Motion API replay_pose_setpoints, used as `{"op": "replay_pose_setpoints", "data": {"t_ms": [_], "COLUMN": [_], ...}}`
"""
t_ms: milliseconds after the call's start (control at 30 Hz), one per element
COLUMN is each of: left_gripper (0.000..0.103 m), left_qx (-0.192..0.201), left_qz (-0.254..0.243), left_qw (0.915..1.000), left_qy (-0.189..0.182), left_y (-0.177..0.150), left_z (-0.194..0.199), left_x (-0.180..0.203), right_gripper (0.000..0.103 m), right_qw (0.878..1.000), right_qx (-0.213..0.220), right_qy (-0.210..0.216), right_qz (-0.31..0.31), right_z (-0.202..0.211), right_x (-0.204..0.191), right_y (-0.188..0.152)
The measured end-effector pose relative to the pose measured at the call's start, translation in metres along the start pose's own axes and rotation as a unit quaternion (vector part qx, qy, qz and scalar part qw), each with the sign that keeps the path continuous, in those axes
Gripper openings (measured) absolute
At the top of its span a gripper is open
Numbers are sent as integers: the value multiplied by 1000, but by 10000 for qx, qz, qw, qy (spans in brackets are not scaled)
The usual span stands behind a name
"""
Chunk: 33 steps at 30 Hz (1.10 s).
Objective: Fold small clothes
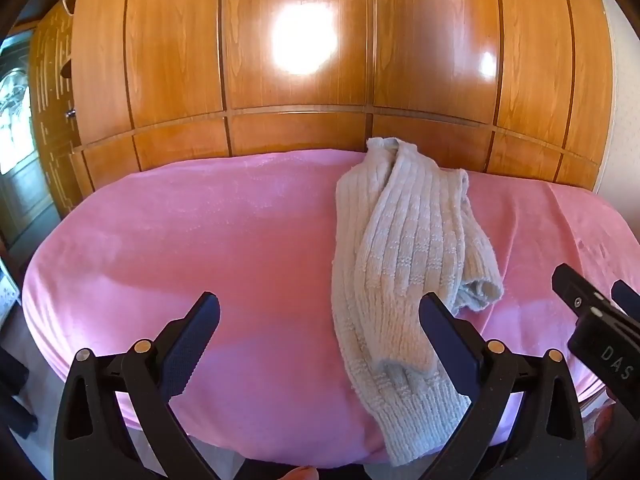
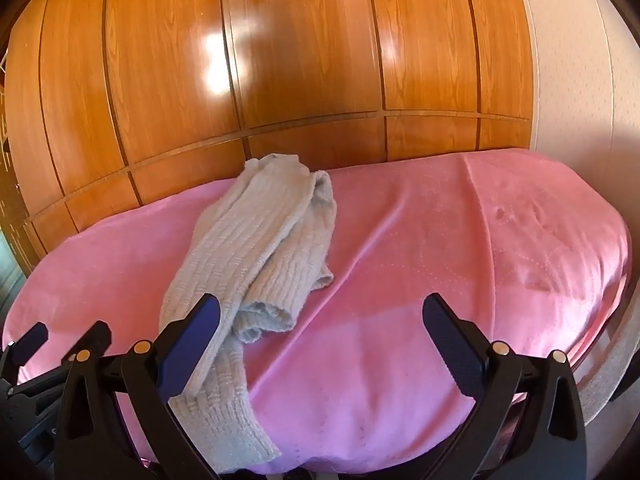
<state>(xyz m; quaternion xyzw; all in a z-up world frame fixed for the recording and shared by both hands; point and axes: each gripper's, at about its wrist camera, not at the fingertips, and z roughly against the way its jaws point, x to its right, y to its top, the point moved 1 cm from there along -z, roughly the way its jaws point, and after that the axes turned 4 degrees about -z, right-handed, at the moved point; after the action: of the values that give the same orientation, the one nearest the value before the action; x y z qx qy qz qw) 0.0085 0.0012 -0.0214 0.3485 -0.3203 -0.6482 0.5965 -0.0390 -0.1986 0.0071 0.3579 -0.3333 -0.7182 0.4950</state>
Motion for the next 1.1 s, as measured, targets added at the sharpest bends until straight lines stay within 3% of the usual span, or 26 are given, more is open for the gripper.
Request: {"op": "replay_pose_setpoints", "data": {"t_ms": [400, 1100], "left_gripper": [99, 99], "left_qx": [54, -196], "left_qz": [122, 126], "left_qw": [9999, 9997], "left_qy": [-24, -115], "left_y": [2, 7], "left_z": [4, -7], "left_x": [-5, -6], "right_gripper": [101, 101], "right_qw": [10000, 9999], "right_qx": [54, 27], "right_qy": [36, 132], "right_qz": [43, 86], "right_z": [3, -6], "right_x": [1, 4], "right_y": [1, 0]}}
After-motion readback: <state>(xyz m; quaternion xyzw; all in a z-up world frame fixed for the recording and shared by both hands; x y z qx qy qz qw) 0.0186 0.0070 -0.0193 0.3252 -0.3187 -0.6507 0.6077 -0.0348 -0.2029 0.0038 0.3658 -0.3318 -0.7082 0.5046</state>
